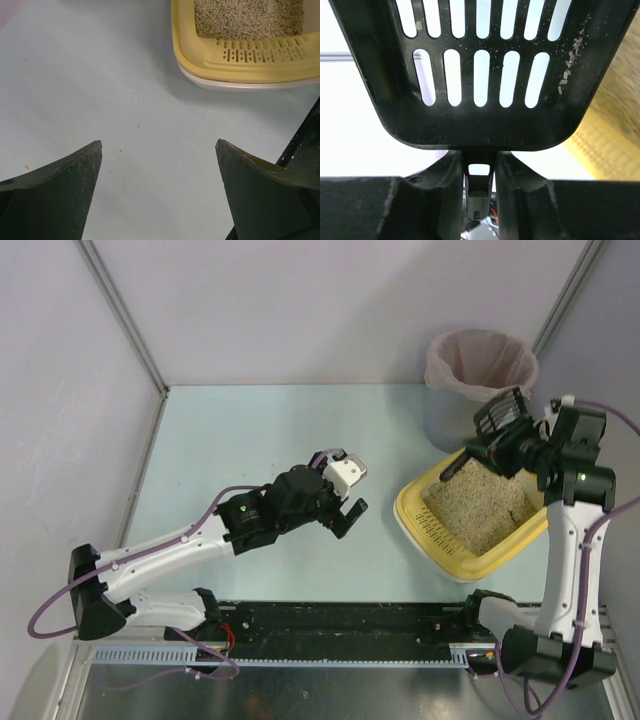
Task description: Clean the litter box
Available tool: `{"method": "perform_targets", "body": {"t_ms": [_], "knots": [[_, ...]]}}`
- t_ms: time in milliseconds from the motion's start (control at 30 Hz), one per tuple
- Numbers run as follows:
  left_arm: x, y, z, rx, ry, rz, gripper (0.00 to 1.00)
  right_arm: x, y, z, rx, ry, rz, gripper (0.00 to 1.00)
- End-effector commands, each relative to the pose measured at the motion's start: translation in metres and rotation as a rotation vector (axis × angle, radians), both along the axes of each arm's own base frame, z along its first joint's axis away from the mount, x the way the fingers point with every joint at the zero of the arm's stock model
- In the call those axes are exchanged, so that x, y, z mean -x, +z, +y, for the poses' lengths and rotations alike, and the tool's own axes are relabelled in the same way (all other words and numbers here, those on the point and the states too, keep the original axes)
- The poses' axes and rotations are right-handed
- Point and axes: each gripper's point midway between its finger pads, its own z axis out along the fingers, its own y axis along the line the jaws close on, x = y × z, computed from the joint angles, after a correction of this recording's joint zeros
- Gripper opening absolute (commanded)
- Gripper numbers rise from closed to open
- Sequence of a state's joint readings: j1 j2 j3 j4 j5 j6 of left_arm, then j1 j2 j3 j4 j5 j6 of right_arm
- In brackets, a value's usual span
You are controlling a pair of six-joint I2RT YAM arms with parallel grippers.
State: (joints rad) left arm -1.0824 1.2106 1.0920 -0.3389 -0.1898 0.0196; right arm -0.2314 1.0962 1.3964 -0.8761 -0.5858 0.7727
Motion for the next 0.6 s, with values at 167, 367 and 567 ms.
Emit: {"method": "perform_targets", "body": {"t_ms": [167, 367, 567], "knots": [[0.005, 0.025, -0.001, 0.066, -0.029, -0.042, 1.00, 0.092, -0.126, -0.023, 0.195, -0.097, 0.423, 0.00], [0.010, 0.022, -0.006, 0.075, -0.057, -0.014, 1.00, 0.083, -0.173, -0.021, 0.153, -0.095, 0.487, 0.00], [0.008, 0.019, -0.006, 0.065, -0.050, -0.012, 0.99, 0.069, -0.203, -0.040, 0.239, -0.132, 0.546, 0.00]]}}
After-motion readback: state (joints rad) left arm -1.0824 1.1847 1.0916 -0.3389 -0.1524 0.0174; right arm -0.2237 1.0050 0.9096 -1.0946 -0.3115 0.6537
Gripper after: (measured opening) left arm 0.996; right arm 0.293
